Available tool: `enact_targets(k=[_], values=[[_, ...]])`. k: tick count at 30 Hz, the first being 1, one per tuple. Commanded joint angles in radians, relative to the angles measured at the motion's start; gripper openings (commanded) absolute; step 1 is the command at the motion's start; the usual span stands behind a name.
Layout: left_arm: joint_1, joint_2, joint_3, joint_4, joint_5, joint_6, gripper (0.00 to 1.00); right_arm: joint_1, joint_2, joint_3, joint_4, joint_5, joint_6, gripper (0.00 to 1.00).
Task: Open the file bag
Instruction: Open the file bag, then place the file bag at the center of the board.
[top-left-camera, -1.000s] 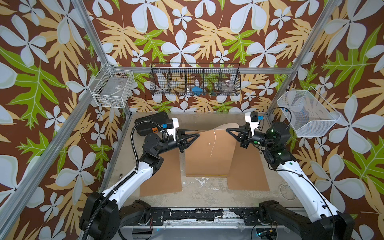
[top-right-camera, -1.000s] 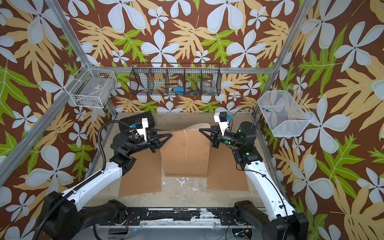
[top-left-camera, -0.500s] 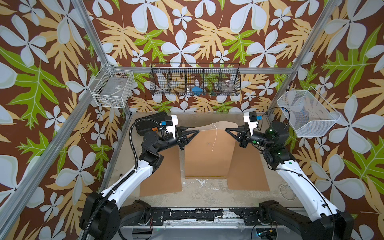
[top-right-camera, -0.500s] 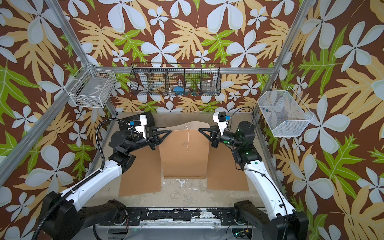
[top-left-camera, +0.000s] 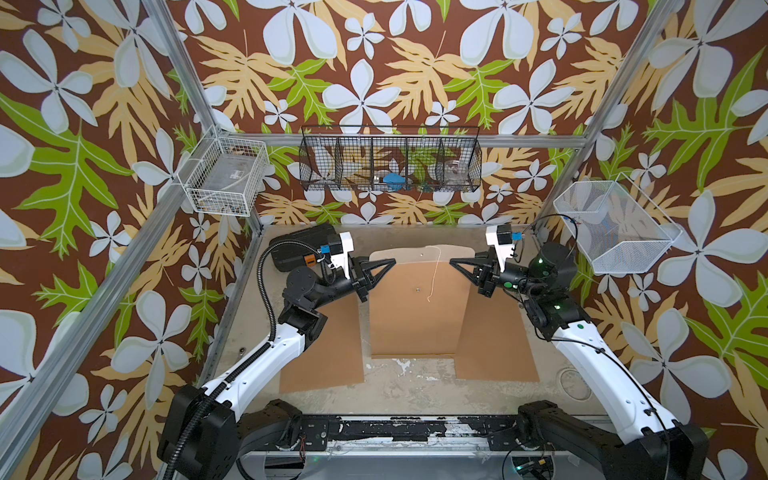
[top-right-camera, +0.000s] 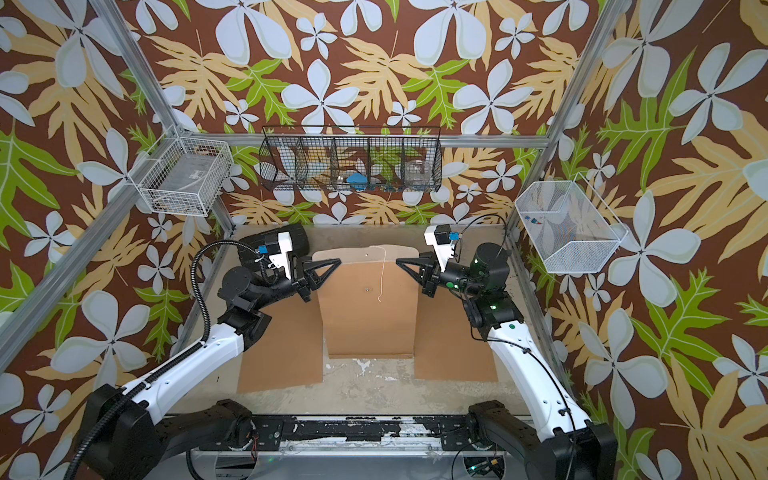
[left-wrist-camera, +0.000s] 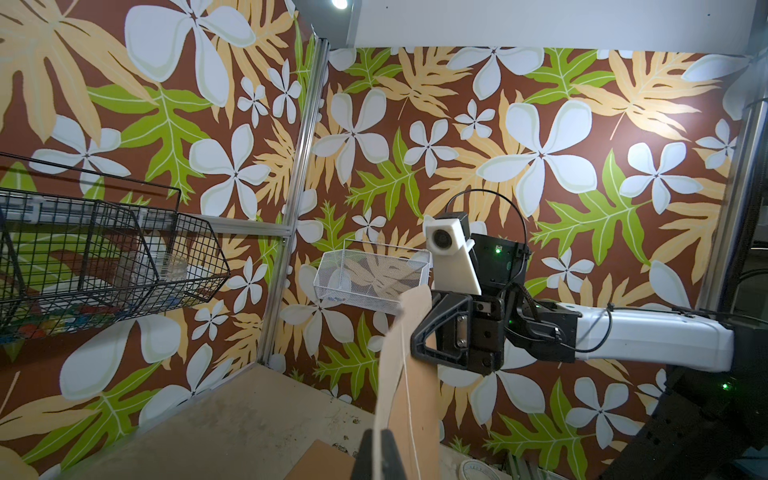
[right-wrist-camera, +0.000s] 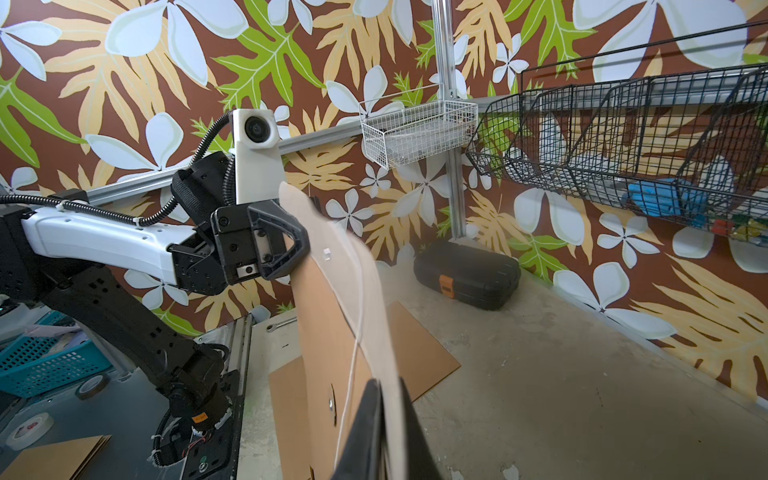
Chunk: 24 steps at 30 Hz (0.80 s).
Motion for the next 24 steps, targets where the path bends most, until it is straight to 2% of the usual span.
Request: enact_targets(k=[1, 4, 8, 17, 24], values=[[0.002, -0.015, -0.014, 0.069, -0.069, -0.032, 0.0, 0.002, -0.015, -0.013, 0.003, 0.018, -0.006, 0.22], [0.002, -0.023, -0.018, 0.062, -0.108, -0.036, 0.0, 0.002, -0.021, -0.023, -0.015, 0.026, -0.013, 0.31], [0.003, -0.028, -0.011, 0.042, -0.154, -0.036, 0.0, 0.002, -0.025, -0.039, -0.039, 0.029, -0.018, 0.36], [0.005, -0.045, -0.008, 0.004, -0.243, -0.038, 0.0, 0.002, -0.034, -0.075, -0.068, 0.05, -0.024, 0.4], [0.008, -0.045, 0.0, 0.004, -0.257, -0.059, 0.0, 0.002, -0.036, -0.084, -0.088, 0.054, -0.027, 0.4]])
